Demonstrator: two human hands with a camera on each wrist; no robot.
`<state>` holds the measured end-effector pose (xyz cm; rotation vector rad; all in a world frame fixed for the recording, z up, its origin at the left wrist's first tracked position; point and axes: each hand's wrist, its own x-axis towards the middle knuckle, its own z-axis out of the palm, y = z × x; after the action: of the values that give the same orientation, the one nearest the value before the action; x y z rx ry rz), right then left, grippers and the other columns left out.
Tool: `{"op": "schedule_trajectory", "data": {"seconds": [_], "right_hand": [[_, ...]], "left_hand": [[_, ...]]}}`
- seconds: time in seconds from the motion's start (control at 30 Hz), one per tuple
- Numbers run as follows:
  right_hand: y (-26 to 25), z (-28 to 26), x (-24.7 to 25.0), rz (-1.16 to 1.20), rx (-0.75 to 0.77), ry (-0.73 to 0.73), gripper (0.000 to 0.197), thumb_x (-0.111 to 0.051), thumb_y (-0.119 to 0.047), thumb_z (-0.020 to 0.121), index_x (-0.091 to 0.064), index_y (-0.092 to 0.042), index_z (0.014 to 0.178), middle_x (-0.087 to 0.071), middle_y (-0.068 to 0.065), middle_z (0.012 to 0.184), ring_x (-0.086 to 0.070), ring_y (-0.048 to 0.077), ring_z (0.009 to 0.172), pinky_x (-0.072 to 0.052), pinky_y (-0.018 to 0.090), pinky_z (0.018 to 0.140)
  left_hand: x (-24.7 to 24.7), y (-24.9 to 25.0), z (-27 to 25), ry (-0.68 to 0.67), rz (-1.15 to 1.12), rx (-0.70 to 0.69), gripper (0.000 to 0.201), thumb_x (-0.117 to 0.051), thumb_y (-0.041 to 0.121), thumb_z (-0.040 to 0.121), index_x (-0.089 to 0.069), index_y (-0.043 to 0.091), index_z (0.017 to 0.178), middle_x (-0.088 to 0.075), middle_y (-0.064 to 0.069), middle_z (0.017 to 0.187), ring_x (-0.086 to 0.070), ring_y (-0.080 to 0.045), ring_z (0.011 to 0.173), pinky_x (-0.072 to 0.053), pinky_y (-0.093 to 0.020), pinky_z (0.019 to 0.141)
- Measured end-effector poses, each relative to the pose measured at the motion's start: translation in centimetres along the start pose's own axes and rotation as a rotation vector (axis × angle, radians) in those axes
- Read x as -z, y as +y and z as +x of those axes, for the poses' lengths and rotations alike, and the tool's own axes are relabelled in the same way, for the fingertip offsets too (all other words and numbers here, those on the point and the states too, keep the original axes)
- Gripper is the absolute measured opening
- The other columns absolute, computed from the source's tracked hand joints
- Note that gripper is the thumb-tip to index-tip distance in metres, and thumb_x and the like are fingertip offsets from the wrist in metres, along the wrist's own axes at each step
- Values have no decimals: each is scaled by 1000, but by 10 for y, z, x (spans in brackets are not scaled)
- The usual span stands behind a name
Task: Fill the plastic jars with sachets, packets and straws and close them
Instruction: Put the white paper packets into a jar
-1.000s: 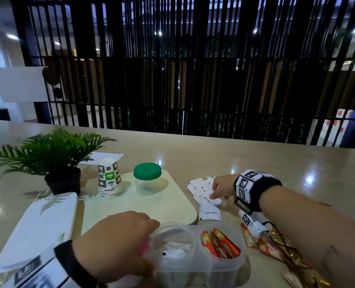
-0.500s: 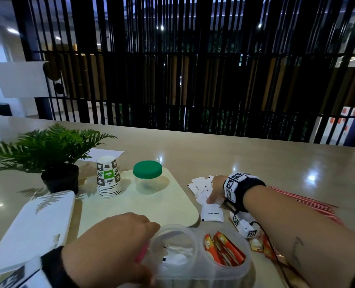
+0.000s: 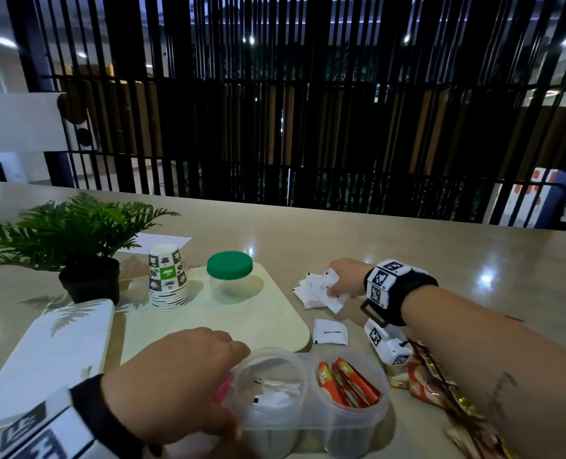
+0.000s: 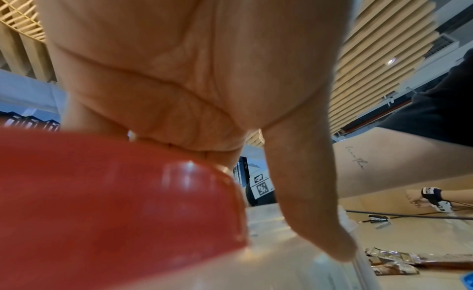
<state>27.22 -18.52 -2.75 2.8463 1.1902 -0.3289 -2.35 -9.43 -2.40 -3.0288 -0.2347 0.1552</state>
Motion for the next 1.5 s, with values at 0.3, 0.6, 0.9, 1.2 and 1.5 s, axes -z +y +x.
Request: {"op": "schedule_trajectory", "data": {"seconds": [0.3, 0.6, 0.9, 1.2, 1.5], "right_hand": [[-3, -30, -9, -109, 61, -223, 46, -63, -41, 87, -56, -13, 123, -60, 6, 122, -58, 23, 106, -47, 36, 86], [-9, -32, -24, -148, 116, -169, 54, -68, -39, 84, -48, -17, 129, -51, 2, 122, -48, 18, 97, -39, 30, 77], [5, -61, 6, 97, 153, 166, 32, -68, -31, 84, -56, -10, 106, -50, 0, 98, -47, 17, 84, -34, 23, 59], [-28, -152, 35, 893, 497, 106, 14, -67, -7, 86, -57, -15, 91, -67, 10, 88, -66, 20, 70, -54, 24, 50], [-38, -178, 22, 1074, 549, 112, 28, -63, 6, 85, -50, -14, 99, -60, 13, 92, -64, 16, 69, -54, 20, 54]], "left_hand": [[2, 0, 0, -25, -10, 0, 72, -63, 73, 70, -48, 34, 128, -54, 12, 124, -49, -10, 114, -45, -32, 96], [2, 0, -1, -14, 4, 1, 71, -62, 72, 71, -46, 35, 130, -53, 12, 125, -49, -11, 116, -44, -29, 94], [3, -1, -3, -33, -25, 47, 79, -63, 72, 68, -43, 34, 134, -54, 10, 128, -51, -12, 117, -44, -34, 97], [46, 15, 2, 308, -591, 50, 56, -28, 57, 94, -44, 28, 139, -56, 7, 120, -62, -4, 93, -46, -29, 91], [56, 45, 10, 391, -1088, -58, 16, -47, 13, 101, -63, 14, 99, -76, -3, 82, -72, -12, 72, -53, -22, 64]]}}
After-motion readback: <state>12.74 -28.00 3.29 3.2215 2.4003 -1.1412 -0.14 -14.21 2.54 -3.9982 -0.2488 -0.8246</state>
